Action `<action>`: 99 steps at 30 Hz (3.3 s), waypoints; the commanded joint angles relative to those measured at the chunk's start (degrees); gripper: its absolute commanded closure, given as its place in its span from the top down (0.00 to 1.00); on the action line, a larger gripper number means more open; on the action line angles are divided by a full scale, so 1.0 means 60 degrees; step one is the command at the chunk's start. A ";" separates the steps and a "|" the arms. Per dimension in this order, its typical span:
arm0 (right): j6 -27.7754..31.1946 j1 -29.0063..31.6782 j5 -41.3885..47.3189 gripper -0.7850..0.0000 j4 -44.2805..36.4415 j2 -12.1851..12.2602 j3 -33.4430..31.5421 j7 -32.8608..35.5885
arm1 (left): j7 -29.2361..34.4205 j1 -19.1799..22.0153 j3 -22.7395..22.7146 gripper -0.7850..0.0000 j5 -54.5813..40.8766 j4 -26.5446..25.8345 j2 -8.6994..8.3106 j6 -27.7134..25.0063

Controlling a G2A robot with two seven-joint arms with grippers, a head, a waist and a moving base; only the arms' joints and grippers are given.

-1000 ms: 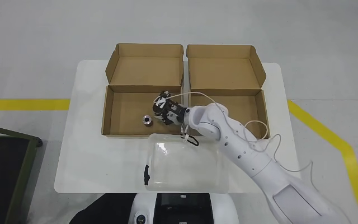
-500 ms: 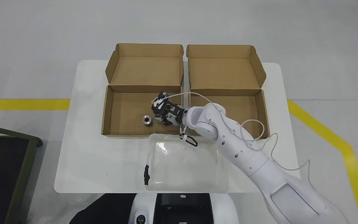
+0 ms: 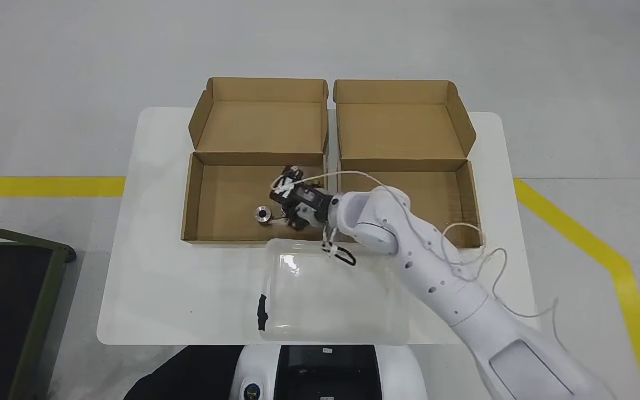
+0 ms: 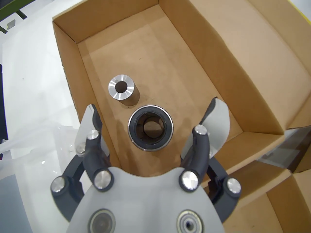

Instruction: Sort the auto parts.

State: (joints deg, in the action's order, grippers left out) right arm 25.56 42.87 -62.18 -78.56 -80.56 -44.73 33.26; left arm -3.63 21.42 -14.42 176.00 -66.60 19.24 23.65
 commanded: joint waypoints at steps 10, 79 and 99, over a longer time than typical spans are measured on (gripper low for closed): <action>0.0952 0.1258 -0.0486 1.00 -0.2412 0.0496 -0.1490 -0.0989 | 0.0000 0.0000 0.0000 1.00 0.0000 0.0000 0.0000 0.0000; 0.0040 1.1000 -0.2296 1.00 -0.6664 0.1753 -0.9423 -0.8071 | 0.0000 0.0000 0.0000 1.00 0.0000 0.0000 0.0000 0.0000; 0.0040 1.1000 -0.2296 1.00 -0.6664 0.1753 -0.9423 -0.8071 | 0.0000 0.0000 0.0000 1.00 0.0000 0.0000 0.0000 0.0000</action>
State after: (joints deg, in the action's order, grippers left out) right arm 25.80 108.87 -75.96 -118.55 -70.04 -101.27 -15.17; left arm -3.63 21.42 -14.42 176.00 -66.60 19.24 23.65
